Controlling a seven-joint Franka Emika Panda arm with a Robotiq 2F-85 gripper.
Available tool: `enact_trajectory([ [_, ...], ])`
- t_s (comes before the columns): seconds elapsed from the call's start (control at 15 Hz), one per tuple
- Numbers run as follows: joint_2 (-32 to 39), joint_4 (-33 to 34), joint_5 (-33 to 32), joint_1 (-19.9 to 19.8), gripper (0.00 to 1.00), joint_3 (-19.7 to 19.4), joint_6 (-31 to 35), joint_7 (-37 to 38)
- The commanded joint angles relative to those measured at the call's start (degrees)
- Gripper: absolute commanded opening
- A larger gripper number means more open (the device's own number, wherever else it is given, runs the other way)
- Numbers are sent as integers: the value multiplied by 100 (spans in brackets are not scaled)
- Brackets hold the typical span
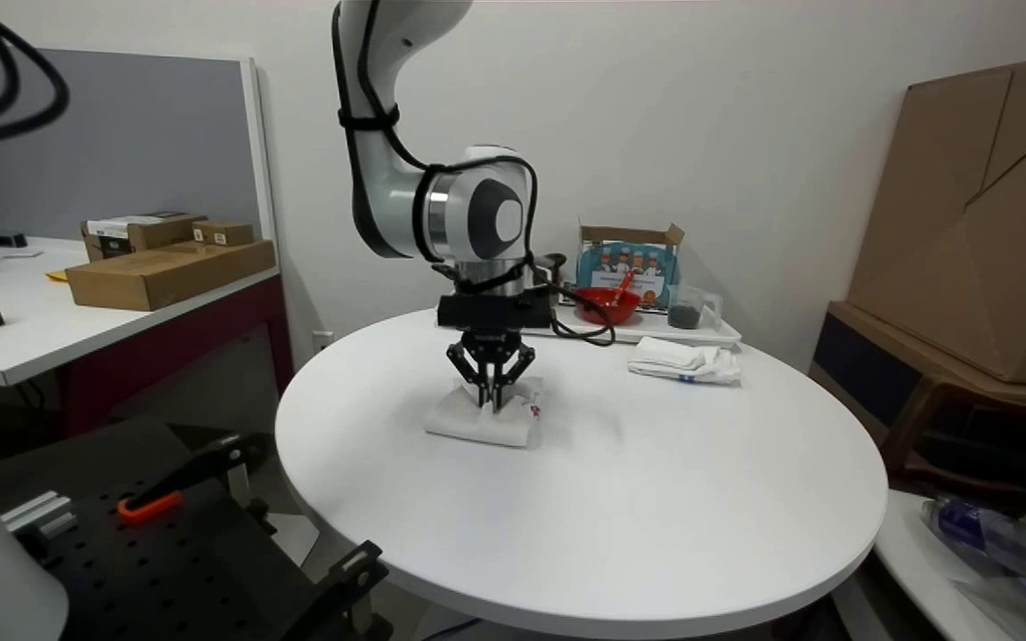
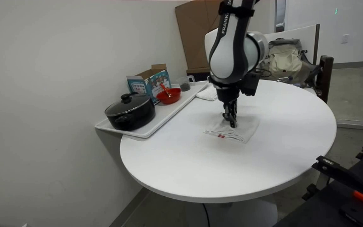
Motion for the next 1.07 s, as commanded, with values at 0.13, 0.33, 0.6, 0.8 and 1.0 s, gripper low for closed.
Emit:
enact_trajectory([
  [0.13, -738, -840, 506, -267, 55, -253, -119, 869],
  [0.33, -1349, -1445, 900, -149, 76, -233, -485, 1483],
  [0.6, -2455, -2293, 1439, -38, 100, 3, -751, 2026],
  [0.8, -3339, -2766, 1532, 71, 100, -74, -691, 2542],
  [1.0, -4181, -3059, 713, 65, 100, -305, -940, 3465],
])
